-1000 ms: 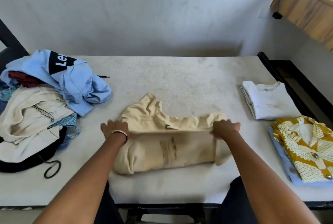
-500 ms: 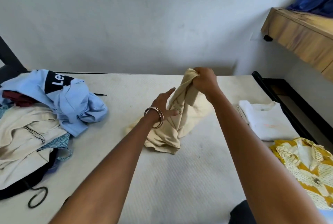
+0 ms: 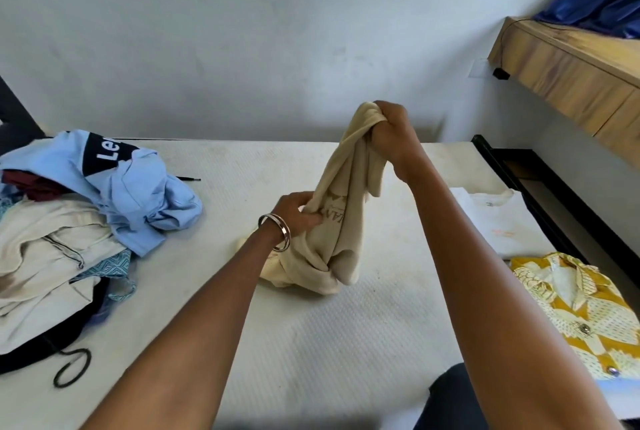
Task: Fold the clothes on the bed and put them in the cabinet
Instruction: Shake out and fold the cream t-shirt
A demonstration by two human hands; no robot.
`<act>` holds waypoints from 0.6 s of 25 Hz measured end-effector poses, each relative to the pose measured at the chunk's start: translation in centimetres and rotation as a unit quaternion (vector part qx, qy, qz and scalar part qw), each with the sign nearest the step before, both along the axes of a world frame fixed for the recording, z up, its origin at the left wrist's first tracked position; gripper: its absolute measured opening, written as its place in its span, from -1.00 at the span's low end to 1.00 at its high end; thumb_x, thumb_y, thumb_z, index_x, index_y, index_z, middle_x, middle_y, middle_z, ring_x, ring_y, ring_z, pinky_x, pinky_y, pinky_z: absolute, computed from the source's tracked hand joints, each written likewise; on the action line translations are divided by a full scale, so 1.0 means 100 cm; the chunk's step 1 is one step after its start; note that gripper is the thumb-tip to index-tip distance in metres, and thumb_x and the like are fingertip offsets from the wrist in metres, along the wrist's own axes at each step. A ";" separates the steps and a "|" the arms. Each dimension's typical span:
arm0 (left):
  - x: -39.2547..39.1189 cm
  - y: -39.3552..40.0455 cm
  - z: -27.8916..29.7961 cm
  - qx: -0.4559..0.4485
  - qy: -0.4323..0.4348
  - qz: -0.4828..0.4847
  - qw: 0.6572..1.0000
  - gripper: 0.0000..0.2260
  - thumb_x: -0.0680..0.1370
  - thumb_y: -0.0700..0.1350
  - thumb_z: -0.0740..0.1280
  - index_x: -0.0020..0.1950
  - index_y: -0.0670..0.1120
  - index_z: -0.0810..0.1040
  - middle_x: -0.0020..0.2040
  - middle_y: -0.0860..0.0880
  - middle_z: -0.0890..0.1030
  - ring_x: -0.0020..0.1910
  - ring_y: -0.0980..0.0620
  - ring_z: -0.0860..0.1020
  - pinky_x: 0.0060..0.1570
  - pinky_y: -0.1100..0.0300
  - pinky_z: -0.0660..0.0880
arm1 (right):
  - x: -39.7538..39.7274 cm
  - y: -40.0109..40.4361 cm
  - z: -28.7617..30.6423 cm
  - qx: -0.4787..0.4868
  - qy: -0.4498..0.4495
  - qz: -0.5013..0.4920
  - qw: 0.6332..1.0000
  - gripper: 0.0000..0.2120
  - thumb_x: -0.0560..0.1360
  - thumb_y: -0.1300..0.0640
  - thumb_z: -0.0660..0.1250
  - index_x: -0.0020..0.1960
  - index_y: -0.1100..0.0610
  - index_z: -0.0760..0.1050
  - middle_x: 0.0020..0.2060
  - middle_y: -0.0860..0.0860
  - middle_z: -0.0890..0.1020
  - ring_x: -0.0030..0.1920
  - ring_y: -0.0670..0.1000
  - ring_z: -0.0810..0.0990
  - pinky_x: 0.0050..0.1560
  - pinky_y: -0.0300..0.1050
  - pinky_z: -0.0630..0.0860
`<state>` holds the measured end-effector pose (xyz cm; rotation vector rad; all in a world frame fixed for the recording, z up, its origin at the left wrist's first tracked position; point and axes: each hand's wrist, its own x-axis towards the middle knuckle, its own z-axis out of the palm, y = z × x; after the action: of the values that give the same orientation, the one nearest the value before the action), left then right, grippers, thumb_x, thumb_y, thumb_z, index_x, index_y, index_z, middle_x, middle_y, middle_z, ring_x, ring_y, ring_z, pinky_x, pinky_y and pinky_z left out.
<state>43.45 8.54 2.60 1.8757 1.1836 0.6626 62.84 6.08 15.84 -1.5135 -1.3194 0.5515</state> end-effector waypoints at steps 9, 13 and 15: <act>-0.078 0.046 0.063 0.573 0.340 0.166 0.727 -0.78 0.36 -0.30 0.37 -0.02 -0.16 0.50 -0.30 -0.17 0.54 -0.35 -0.18 0.54 -0.42 0.11 0.46 | 0.018 -0.033 -0.023 -0.109 -0.109 -0.324 0.933 -0.65 0.45 0.29 0.05 0.15 0.10 0.45 0.17 0.11 0.56 0.25 0.21 0.44 0.20 0.14 0.35; -0.101 0.036 0.086 0.383 0.266 0.244 0.850 -0.79 0.36 -0.12 0.31 -0.05 -0.10 0.60 -0.09 -0.16 0.62 -0.04 -0.24 0.55 -0.11 0.01 0.38 | 0.027 -0.047 -0.067 -0.031 -0.116 -0.308 0.944 -0.59 0.42 0.40 0.11 0.21 0.19 0.47 0.12 0.21 0.56 0.18 0.24 0.44 0.19 0.13 0.33; -0.119 0.019 0.060 0.195 0.340 0.046 0.919 -0.70 0.37 -0.02 0.37 0.02 -0.13 0.63 0.01 -0.16 0.64 0.02 -0.18 0.57 -0.04 0.08 0.40 | 0.046 -0.056 -0.103 -0.122 -0.157 -0.165 0.966 -0.59 0.48 0.41 0.12 0.28 0.27 0.49 0.17 0.31 0.55 0.22 0.29 0.49 0.22 0.04 0.36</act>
<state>31.51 10.42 8.57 2.5155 1.6704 0.2978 67.41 0.50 5.54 -2.0425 -1.2252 0.2727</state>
